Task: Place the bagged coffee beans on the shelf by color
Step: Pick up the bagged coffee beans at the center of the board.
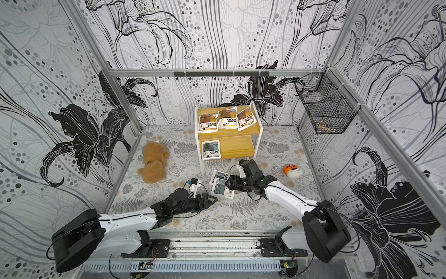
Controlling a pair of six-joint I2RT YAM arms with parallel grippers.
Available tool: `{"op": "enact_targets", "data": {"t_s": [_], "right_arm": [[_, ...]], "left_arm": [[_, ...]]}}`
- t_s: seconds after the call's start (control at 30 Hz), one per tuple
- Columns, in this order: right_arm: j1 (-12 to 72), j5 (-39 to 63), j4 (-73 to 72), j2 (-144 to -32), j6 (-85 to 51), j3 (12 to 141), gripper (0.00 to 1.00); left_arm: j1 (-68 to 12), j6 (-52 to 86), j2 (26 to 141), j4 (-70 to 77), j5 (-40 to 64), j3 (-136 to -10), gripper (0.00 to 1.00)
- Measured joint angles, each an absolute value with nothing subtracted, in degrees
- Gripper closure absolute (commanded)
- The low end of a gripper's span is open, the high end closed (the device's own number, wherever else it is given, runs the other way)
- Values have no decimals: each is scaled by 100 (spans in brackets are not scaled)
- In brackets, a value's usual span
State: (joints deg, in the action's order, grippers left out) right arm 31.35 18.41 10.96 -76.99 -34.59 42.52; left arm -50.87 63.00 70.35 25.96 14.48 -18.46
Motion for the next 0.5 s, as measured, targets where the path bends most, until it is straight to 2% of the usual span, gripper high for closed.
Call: {"op": "enact_targets", "data": {"t_s": [0.5], "right_arm": [[2681, 2143, 611, -8444, -3138, 4202, 26]], "left_arm": [[-4982, 6204, 7603, 2847, 1302, -1927, 36]]}}
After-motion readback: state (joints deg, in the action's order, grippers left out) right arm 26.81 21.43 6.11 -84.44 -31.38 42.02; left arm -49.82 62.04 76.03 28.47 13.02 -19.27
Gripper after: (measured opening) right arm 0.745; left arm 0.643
